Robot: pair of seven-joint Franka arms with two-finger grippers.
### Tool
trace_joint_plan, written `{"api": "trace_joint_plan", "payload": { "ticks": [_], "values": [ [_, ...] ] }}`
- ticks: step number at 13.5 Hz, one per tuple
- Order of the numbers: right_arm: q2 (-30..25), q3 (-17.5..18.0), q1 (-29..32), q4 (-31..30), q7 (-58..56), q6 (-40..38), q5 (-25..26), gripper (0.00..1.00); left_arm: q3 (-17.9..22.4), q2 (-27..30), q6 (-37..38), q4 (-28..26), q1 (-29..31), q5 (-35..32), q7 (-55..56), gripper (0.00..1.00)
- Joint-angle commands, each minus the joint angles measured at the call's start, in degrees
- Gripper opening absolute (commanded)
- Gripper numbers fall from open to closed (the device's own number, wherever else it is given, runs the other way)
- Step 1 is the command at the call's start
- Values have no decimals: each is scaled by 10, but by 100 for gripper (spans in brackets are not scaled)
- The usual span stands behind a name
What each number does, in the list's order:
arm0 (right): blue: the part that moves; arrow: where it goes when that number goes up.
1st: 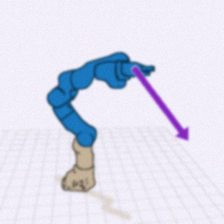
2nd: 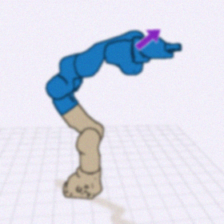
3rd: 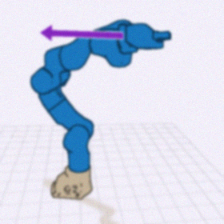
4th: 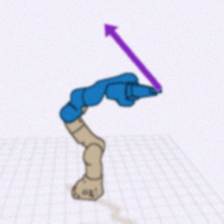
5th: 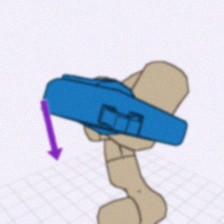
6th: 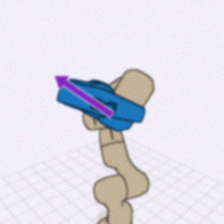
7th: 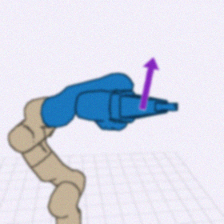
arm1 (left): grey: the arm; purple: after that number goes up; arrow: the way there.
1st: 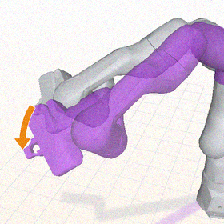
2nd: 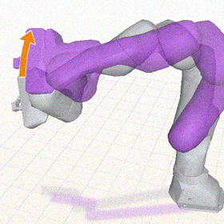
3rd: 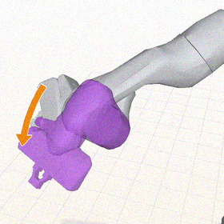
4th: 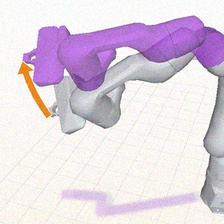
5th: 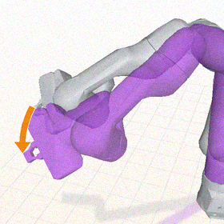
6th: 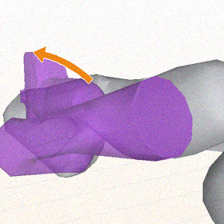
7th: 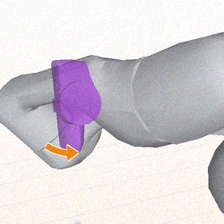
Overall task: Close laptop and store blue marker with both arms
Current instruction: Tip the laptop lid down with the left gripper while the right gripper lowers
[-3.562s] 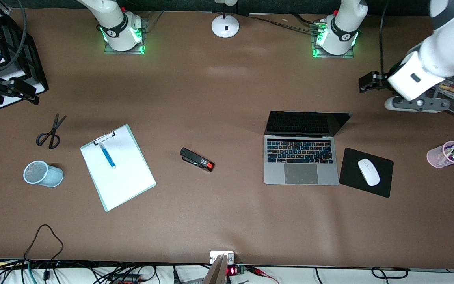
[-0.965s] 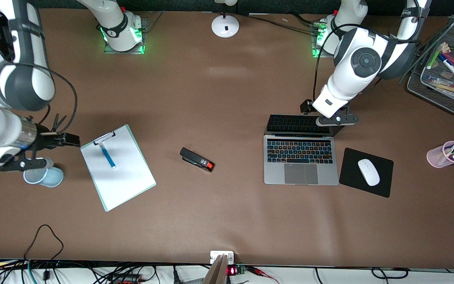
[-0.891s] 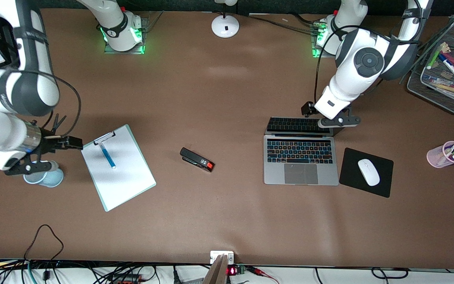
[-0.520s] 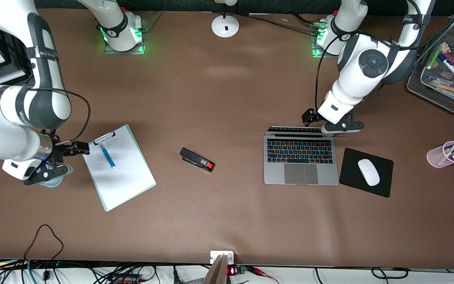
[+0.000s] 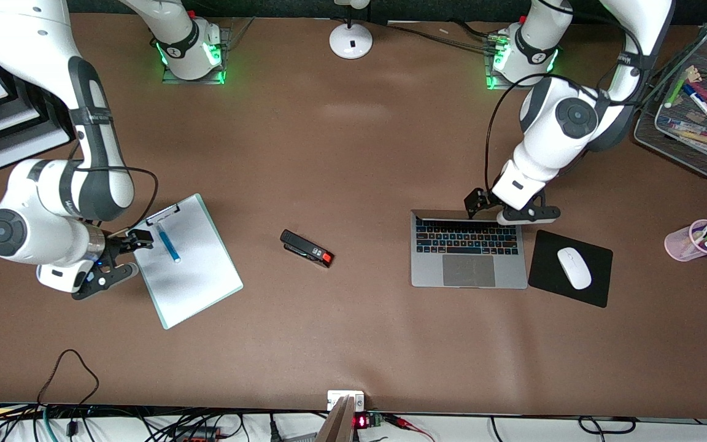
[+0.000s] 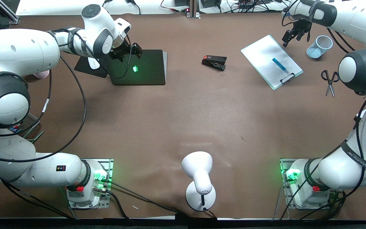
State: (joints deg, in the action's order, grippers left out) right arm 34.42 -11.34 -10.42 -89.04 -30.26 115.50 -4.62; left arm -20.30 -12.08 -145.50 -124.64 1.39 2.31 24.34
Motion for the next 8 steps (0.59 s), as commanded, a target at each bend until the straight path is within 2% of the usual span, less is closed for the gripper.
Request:
{"api": "trace_joint_plan", "payload": {
  "ticks": [1, 5, 8],
  "values": [
    [10, 0, -7, 5, -14, 20, -12, 100, -4, -44, -40, 30, 5, -3, 4, 100],
    [35, 0, -8, 5, -15, 31, -51, 100, -3, -85, -91, 30, 5, -4, 2, 100],
    [52, 0, -9, 5, -16, 47, -50, 100, -3, -112, -132, 30, 4, -5, 1, 100]
  ]
}}
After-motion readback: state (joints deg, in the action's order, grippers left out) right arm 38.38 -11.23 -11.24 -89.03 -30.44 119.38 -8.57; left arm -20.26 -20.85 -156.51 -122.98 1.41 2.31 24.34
